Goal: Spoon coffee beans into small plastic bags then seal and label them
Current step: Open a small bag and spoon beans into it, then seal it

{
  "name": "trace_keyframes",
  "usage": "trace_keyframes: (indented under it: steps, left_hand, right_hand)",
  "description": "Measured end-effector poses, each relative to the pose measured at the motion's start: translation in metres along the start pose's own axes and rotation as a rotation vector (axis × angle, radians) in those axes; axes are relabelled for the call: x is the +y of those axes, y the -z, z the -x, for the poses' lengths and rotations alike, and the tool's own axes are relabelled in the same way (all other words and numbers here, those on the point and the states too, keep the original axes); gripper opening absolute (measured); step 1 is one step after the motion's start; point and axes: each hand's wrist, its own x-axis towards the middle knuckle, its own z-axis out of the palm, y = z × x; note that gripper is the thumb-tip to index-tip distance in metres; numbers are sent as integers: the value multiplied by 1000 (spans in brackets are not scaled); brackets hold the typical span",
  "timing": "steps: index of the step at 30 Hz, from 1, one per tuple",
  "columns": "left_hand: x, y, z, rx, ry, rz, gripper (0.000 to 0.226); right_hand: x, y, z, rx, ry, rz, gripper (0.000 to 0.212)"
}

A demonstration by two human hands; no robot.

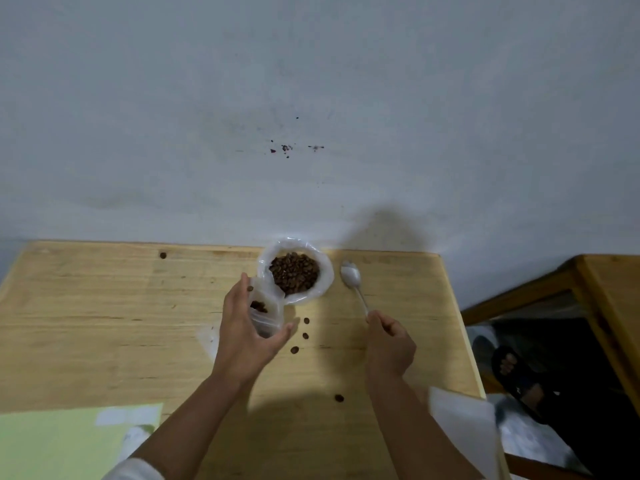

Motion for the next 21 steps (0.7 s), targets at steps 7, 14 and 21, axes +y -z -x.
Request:
trace_keyframes:
  steps: [7, 14, 21]
  left_hand:
    - [5, -2, -1, -42, 8, -16, 112]
    - [5, -2, 0, -64, 6, -25, 114]
    - [10, 2, 8, -55, -37, 14, 113]
  right_hand:
    - [1, -12, -6, -1, 94, 196, 10]
    - [0, -18, 0, -56, 229, 233, 15]
    - [-51, -25, 50, -694, 376, 193, 11]
